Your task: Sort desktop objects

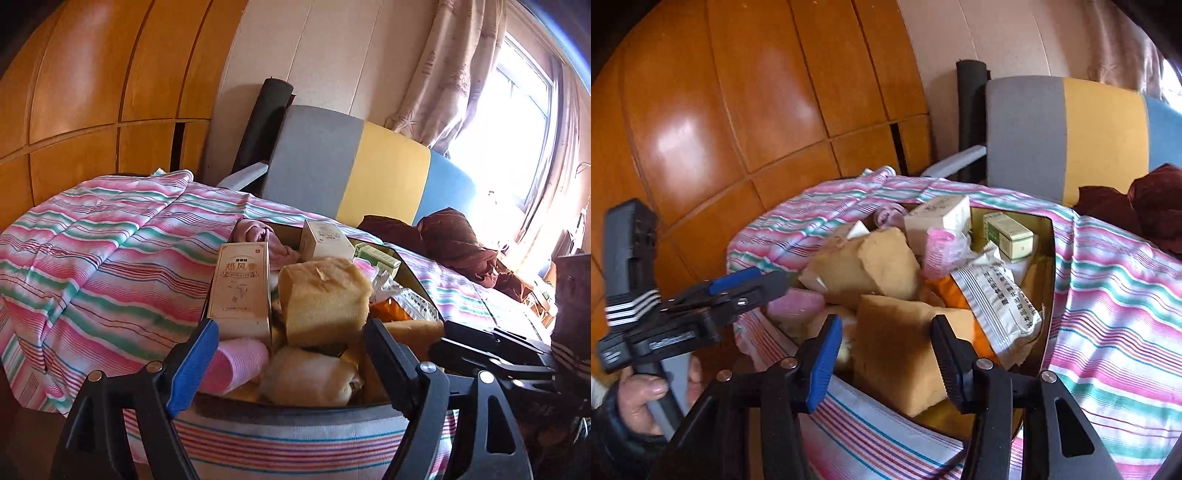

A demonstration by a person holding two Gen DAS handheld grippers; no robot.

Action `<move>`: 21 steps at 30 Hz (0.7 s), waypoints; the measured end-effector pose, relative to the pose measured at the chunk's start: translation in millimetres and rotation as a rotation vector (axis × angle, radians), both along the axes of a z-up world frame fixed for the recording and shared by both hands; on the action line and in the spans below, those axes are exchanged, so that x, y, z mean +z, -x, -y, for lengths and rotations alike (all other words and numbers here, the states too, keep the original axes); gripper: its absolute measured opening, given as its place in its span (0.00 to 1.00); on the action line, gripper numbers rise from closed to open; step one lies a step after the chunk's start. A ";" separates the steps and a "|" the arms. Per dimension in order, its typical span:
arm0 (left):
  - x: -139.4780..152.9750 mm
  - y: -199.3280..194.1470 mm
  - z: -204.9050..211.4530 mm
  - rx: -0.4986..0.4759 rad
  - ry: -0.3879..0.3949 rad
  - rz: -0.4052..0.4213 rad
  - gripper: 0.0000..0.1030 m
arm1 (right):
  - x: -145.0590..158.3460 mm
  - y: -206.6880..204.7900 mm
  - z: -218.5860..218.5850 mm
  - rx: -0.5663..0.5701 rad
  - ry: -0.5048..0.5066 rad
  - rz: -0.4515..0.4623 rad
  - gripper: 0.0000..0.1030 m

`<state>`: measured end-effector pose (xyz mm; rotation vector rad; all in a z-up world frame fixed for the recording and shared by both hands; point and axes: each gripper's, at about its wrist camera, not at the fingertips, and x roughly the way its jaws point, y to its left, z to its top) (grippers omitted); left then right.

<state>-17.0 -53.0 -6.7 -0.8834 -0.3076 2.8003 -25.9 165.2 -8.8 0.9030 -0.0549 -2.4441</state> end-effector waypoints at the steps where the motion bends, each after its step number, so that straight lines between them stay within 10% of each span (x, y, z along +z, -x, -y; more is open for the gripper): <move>1: -0.4 -1.5 -0.3 -0.004 -0.004 0.000 0.80 | -3.6 2.1 0.3 -0.012 -0.009 0.011 0.49; 11: -0.4 -18.1 -2.1 0.012 0.024 0.003 0.80 | -3.0 -7.7 -3.7 -0.104 -0.031 -0.013 0.52; 21: 9.6 -31.4 0.8 0.102 0.079 0.019 0.80 | 13.6 -34.9 18.2 -0.208 -0.172 -0.111 0.81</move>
